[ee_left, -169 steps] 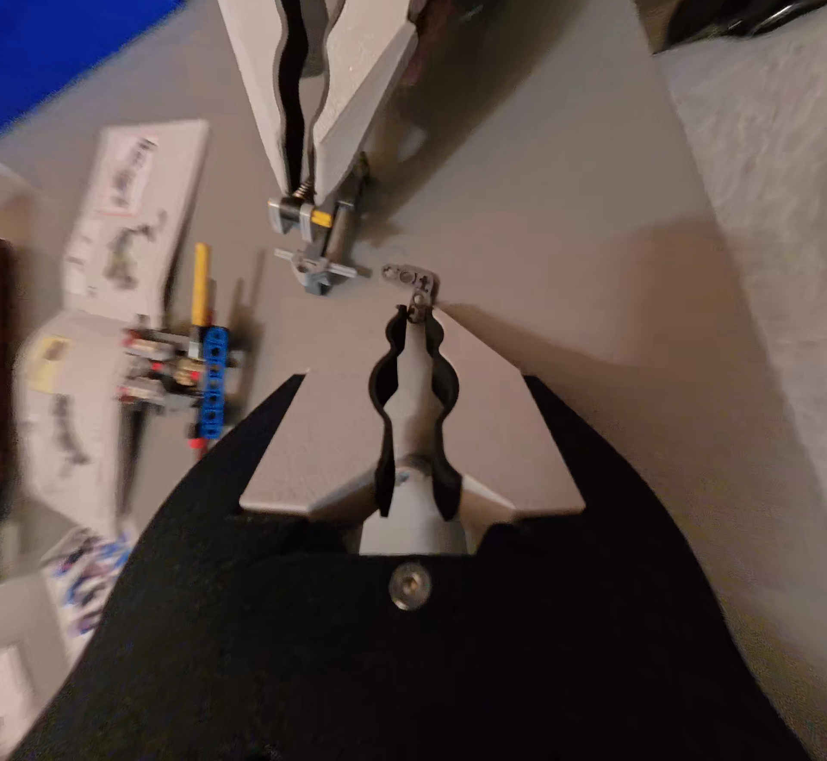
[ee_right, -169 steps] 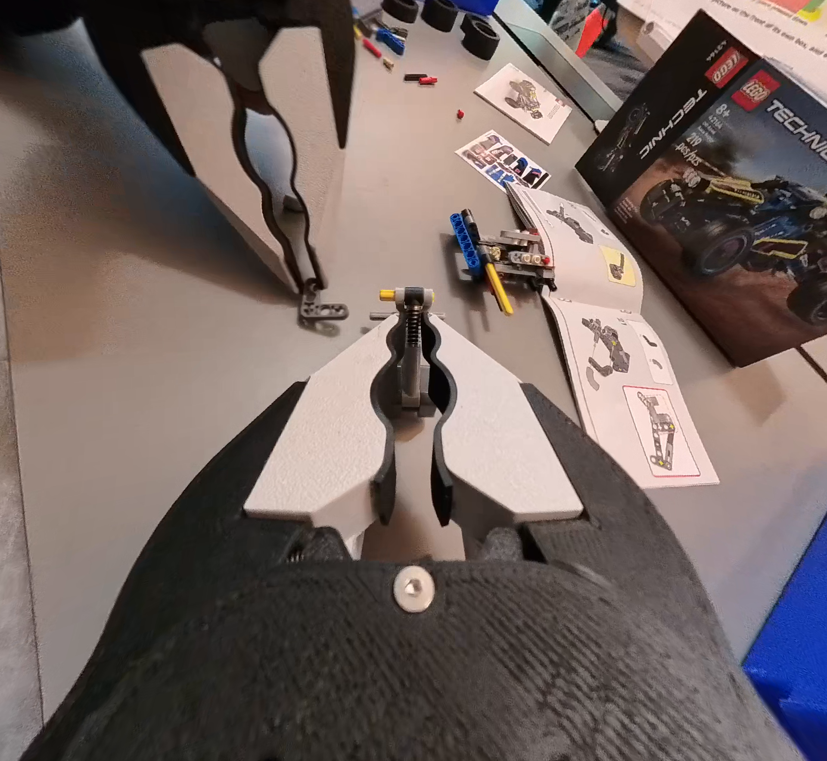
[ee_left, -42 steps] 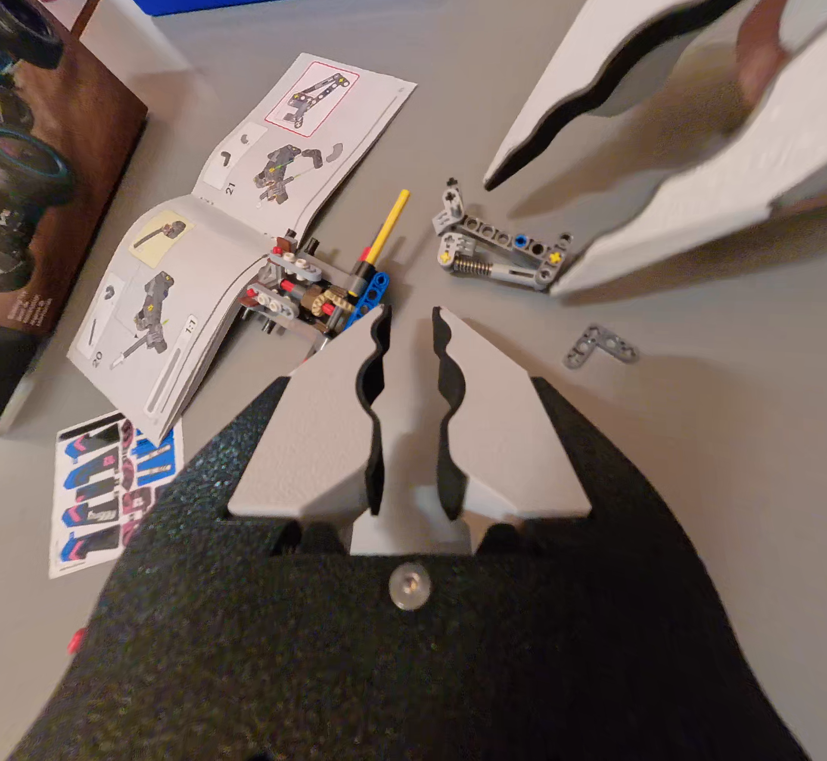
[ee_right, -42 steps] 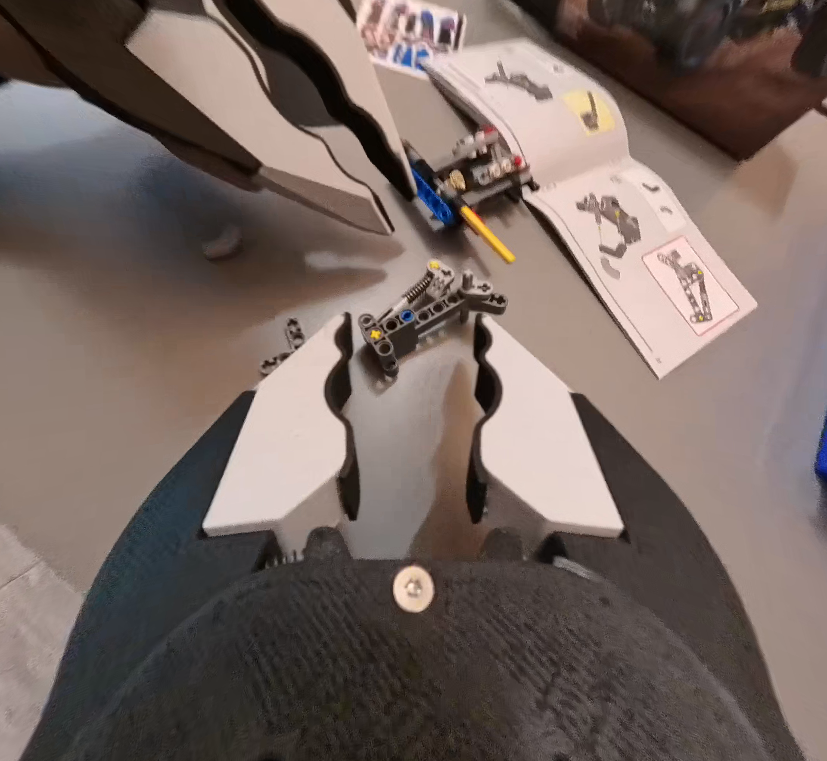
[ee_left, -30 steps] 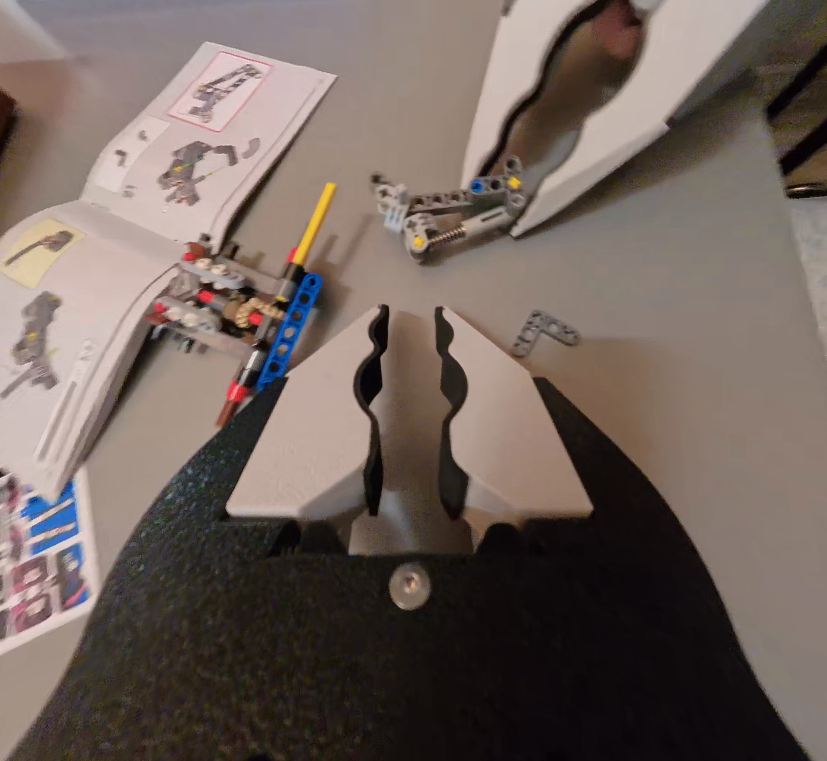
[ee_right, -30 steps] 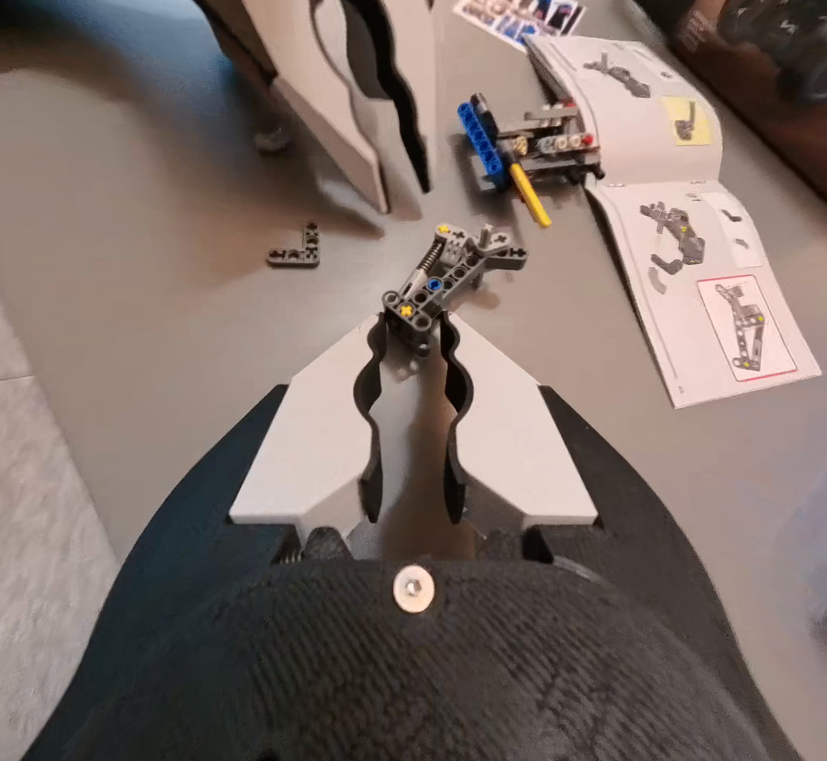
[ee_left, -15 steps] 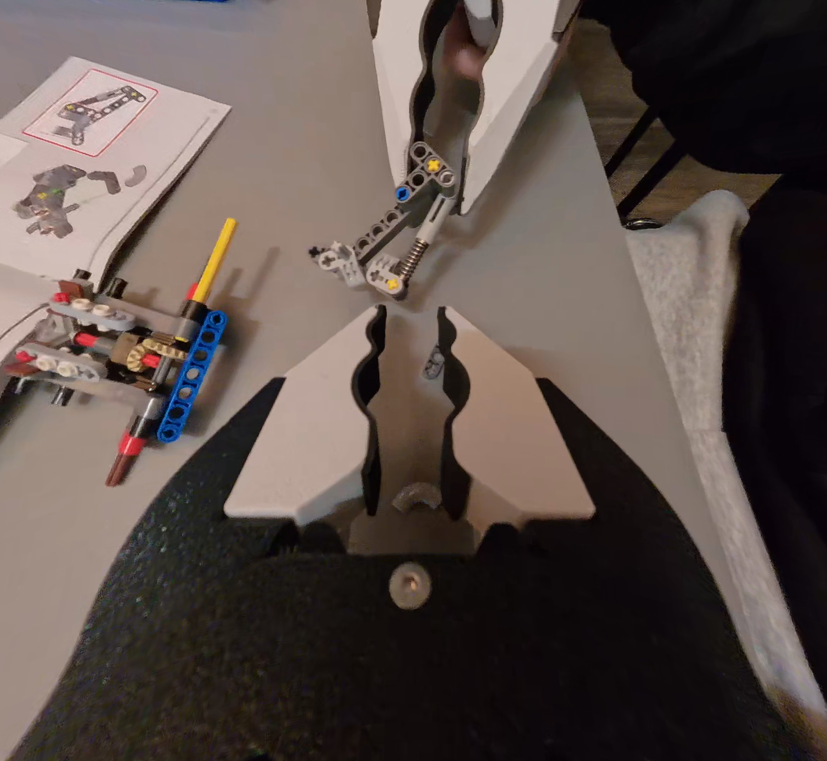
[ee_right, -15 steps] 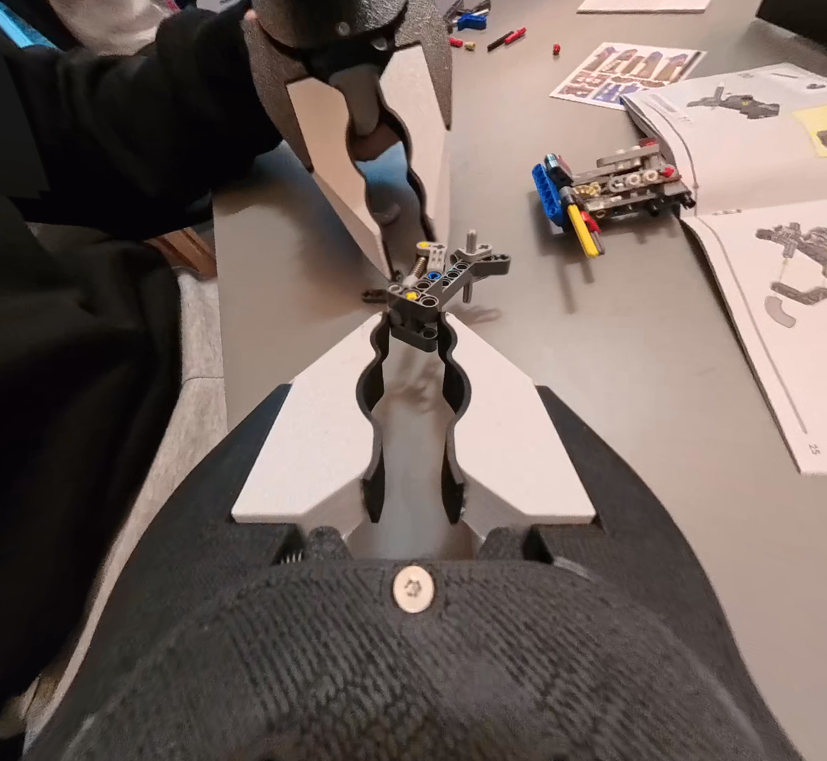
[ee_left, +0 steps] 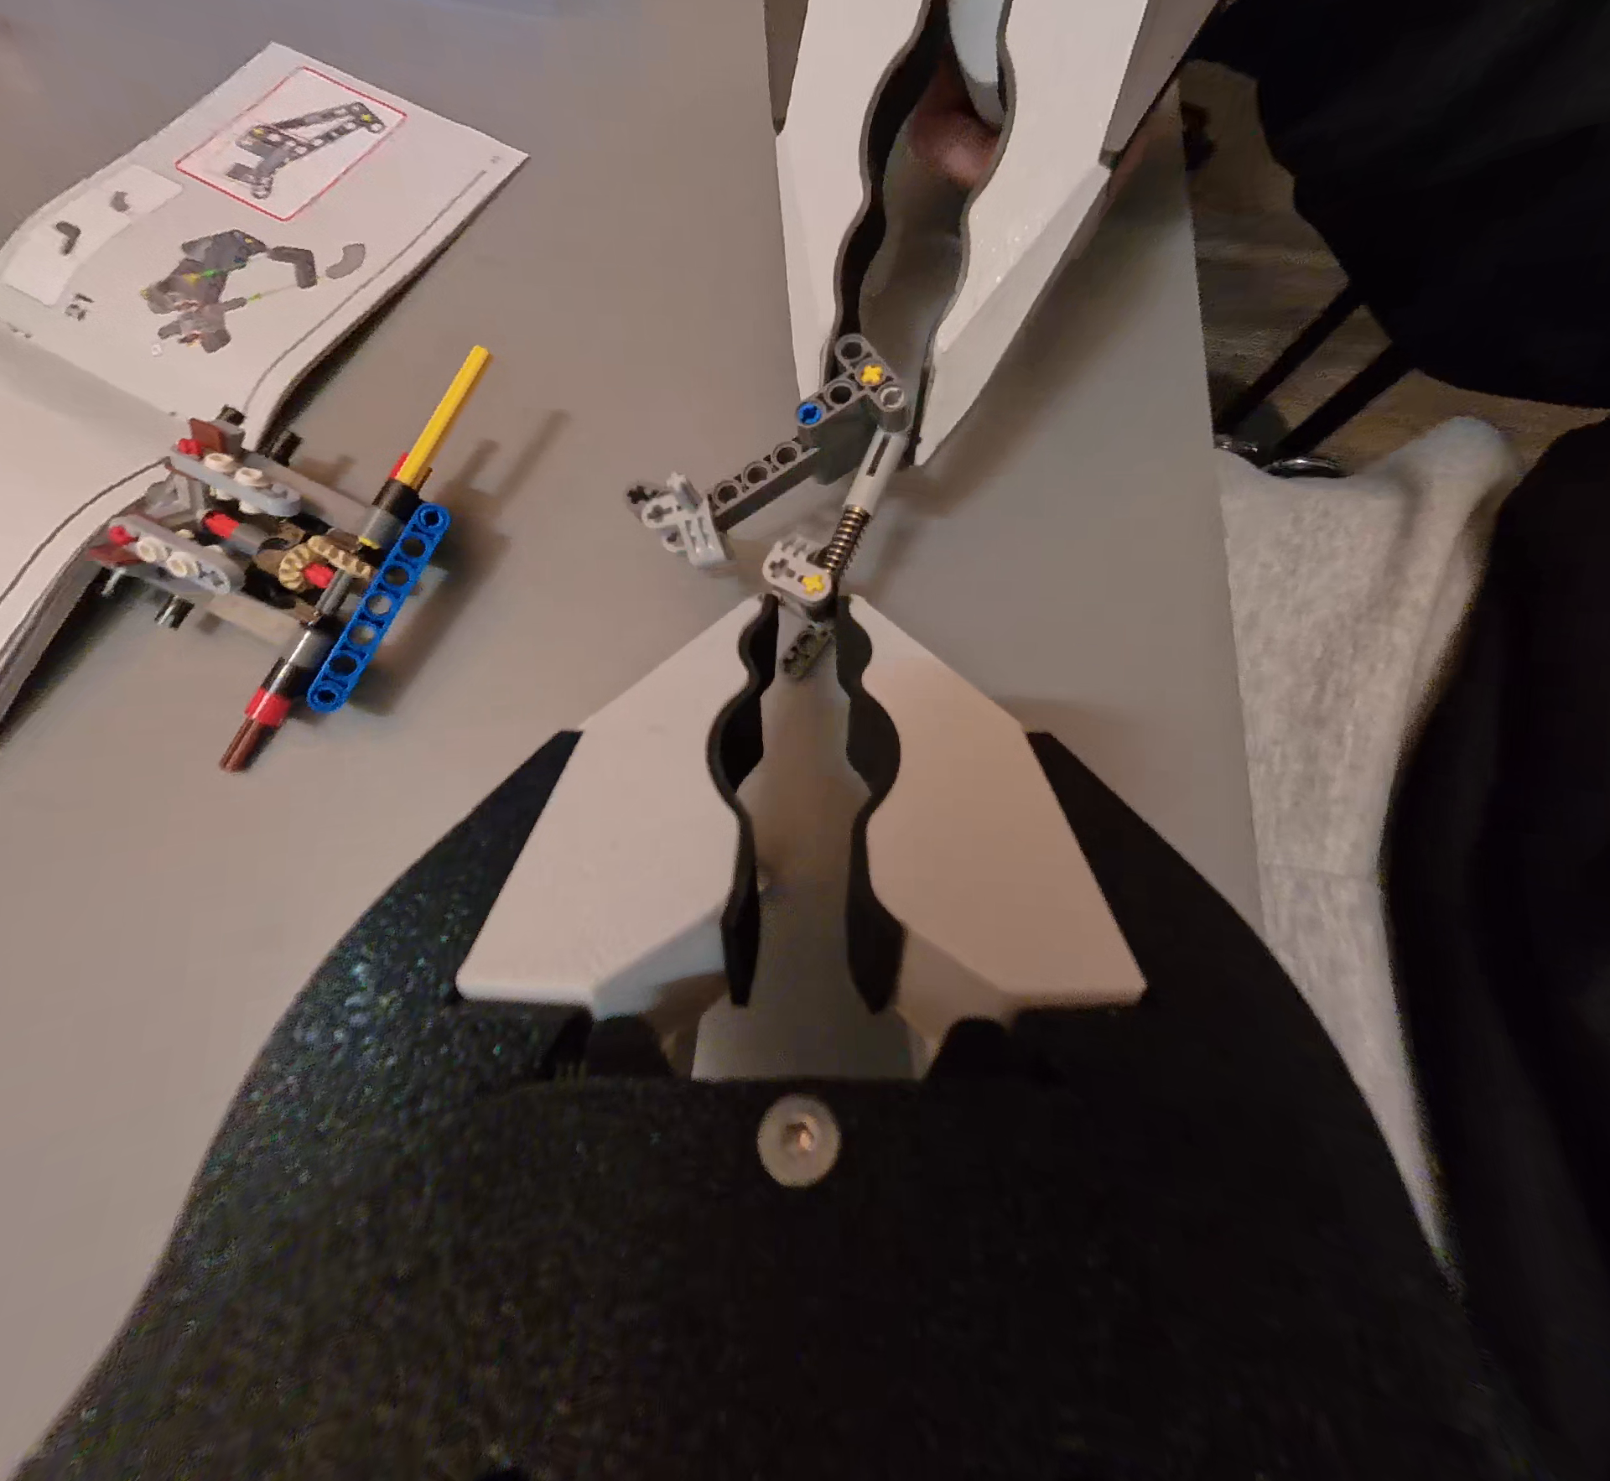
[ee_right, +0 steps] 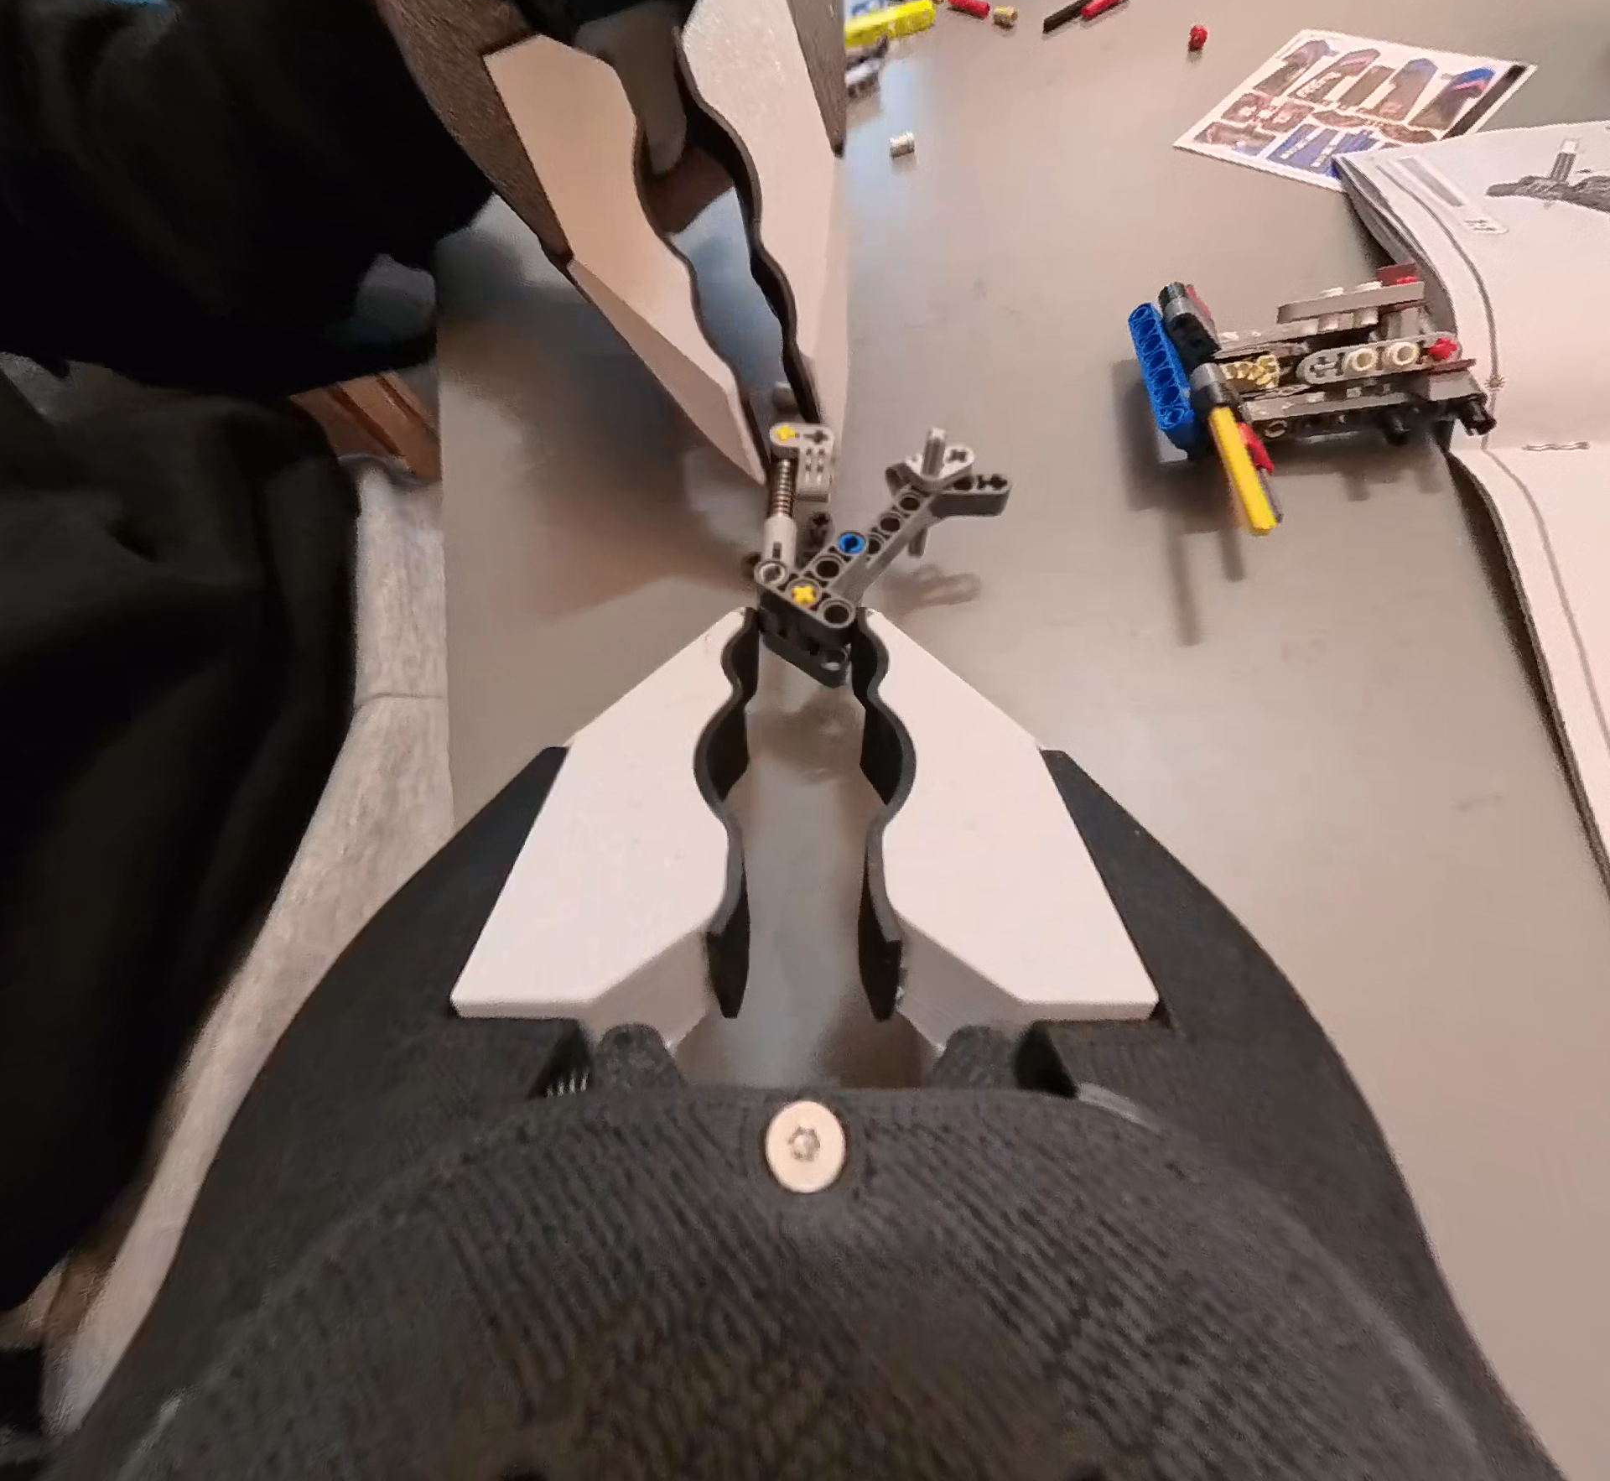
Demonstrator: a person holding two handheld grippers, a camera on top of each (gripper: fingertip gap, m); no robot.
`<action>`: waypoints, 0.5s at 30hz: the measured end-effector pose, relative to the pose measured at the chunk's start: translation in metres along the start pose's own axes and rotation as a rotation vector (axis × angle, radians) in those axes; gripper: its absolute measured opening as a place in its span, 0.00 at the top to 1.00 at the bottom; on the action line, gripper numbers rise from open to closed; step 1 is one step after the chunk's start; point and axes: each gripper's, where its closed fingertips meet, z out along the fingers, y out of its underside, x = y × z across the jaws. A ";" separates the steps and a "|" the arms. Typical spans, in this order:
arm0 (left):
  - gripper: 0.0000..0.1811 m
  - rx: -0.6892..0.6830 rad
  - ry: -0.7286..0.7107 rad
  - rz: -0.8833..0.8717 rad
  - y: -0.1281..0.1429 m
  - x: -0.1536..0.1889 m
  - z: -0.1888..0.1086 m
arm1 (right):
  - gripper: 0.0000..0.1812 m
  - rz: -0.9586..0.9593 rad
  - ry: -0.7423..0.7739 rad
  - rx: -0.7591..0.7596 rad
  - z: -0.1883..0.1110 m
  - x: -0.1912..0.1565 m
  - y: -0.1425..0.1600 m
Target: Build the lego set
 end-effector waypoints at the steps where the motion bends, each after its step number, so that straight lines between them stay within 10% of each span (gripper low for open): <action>1: 0.95 -0.004 -0.021 0.004 0.001 0.002 0.000 | 0.90 -0.022 0.016 -0.031 0.001 0.001 0.004; 15: 0.99 0.010 -0.060 -0.056 0.017 0.017 0.006 | 0.90 -0.238 0.025 -0.165 0.007 -0.001 0.019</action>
